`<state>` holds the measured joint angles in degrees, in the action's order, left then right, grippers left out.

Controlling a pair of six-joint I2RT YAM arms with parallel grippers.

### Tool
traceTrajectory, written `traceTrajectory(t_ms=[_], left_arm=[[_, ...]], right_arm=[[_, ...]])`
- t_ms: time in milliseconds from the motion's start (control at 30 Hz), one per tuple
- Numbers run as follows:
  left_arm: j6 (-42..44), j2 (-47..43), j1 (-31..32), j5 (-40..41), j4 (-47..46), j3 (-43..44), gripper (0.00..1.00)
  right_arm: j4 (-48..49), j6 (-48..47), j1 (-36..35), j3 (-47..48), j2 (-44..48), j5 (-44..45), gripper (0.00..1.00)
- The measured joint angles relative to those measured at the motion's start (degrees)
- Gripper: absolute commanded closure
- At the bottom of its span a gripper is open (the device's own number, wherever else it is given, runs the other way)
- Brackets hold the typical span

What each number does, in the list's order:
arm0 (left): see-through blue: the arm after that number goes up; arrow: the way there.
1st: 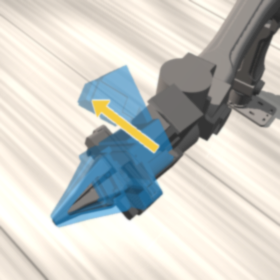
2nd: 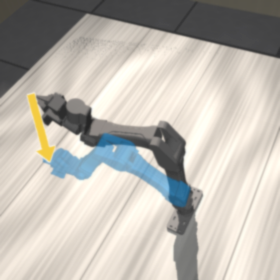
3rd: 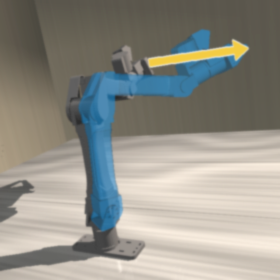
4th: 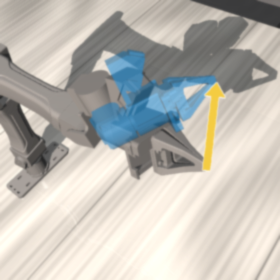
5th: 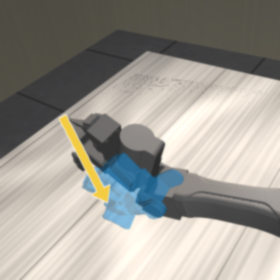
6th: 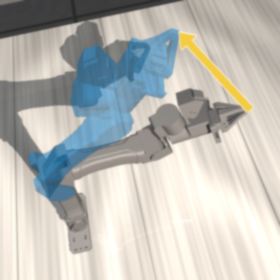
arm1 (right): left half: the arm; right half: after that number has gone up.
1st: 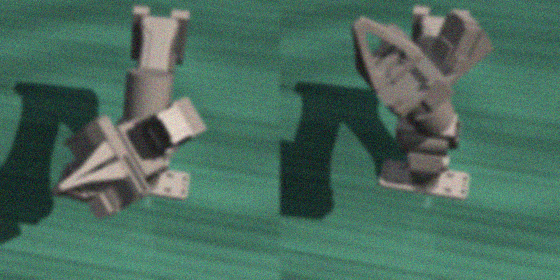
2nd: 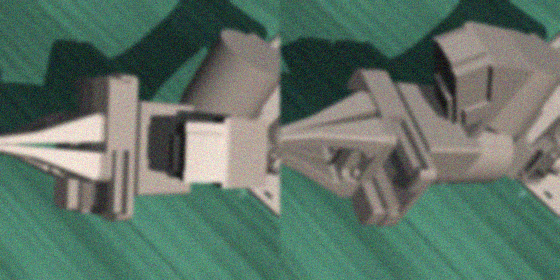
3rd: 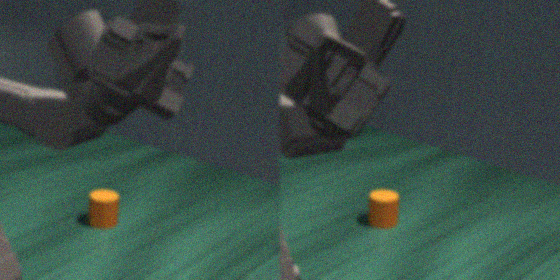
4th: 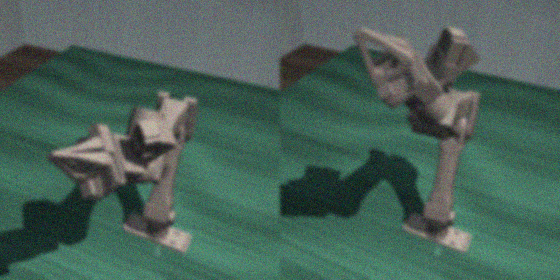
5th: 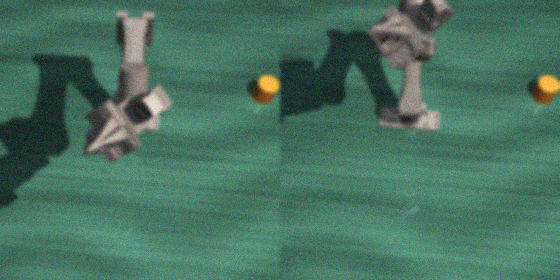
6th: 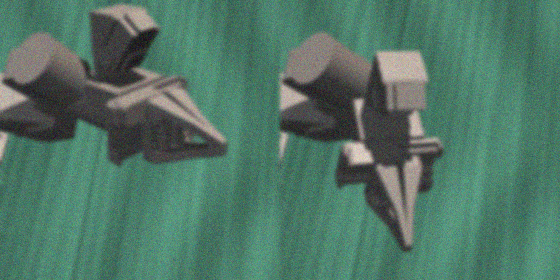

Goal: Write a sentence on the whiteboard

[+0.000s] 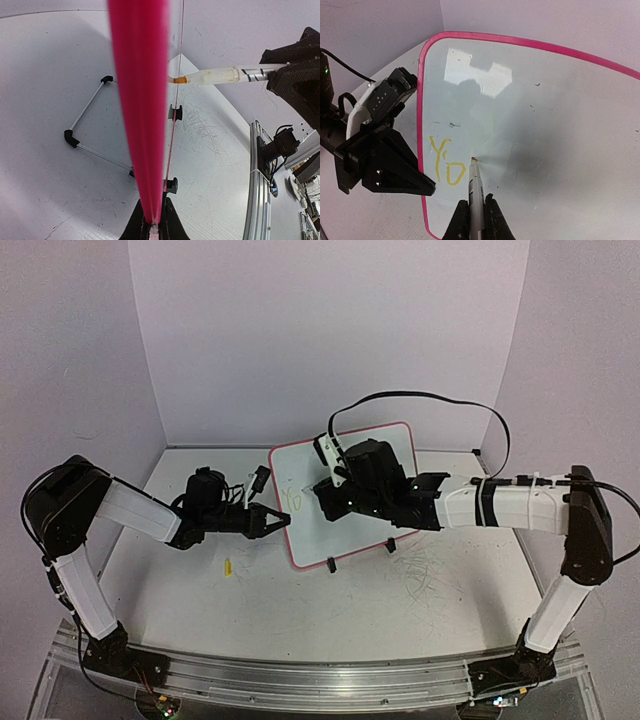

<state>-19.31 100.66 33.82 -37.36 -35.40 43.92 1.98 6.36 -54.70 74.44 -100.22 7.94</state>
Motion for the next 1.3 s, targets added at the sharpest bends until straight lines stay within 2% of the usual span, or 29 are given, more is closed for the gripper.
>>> traceTrajectory(t_ms=[1300], left_arm=[[0.02, -0.11, 0.00, 0.11, 1.03, 0.37, 1.00]], right_arm=[[-0.16, 1.94, -1.64, -3.78, 0.04, 1.77, 1.00]])
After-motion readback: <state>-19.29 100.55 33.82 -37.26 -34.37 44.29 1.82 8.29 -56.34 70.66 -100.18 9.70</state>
